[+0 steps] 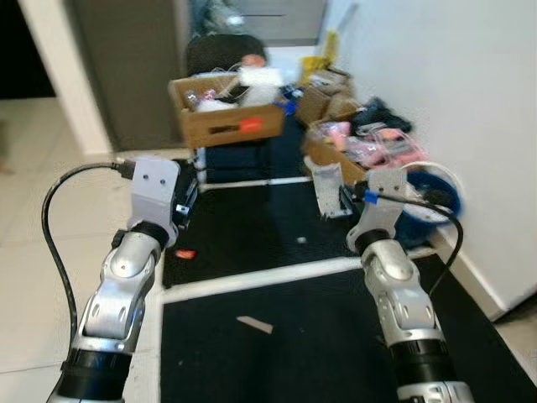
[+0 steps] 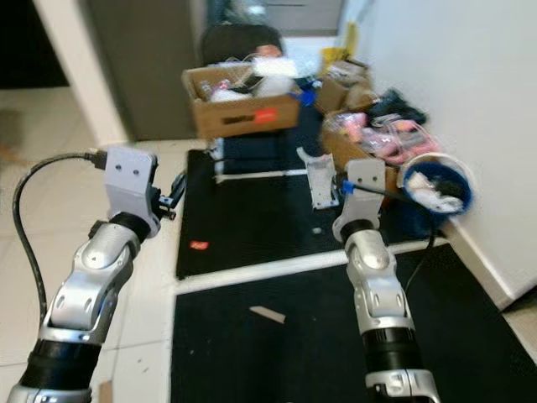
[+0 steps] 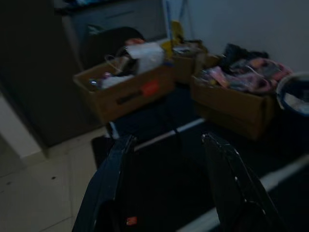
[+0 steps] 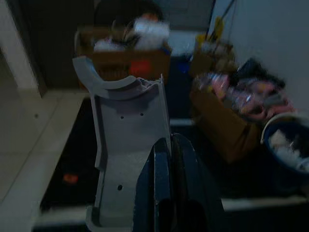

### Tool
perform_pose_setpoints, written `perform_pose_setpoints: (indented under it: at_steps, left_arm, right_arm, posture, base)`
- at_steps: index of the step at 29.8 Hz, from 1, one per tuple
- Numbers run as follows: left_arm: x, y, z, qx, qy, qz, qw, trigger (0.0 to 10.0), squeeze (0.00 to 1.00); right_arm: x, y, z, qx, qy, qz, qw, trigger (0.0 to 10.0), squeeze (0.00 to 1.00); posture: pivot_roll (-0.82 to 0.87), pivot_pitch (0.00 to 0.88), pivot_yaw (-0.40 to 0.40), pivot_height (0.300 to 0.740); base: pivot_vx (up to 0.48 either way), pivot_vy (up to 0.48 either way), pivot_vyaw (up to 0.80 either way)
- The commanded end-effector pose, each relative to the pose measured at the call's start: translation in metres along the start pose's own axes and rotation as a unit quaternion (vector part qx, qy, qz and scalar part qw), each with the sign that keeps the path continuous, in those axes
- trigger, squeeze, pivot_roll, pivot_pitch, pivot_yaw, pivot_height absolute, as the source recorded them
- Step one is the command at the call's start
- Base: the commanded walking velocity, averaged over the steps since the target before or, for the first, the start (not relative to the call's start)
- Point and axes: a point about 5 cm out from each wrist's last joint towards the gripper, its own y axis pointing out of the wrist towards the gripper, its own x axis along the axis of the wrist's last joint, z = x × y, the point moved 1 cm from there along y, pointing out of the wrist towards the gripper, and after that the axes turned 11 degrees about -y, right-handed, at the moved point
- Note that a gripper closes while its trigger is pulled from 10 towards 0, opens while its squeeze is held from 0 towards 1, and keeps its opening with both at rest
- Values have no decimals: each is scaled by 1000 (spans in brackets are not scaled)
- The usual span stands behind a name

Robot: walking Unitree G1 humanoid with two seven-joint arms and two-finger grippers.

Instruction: Picking trash to rubbish bin

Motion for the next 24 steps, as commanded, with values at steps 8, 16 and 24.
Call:
perform_pose_setpoints:
  at_steps: [8,16,24]
  left_arm:
    - [-6,-3,6,12,-13,16,1000,10000,0]
    - [-6,-3,7,16,-13,17,1000,10000,0]
    - [-7,-3,7,15,-14,18,1000,10000,0]
  right_arm:
    - [-16,-4,14,36,-1,37,999,10000,0]
    - [-17,-4,14,41,-3,43,998,10000,0]
    - [-19,-5,13,38,-4,47,998,10000,0]
  posture:
    - [39,96,6,740]
    - [38,95,5,740]
    - [38,94,3,740]
  base:
    - [331,0,0]
    - [389,0,0]
    - [390,0,0]
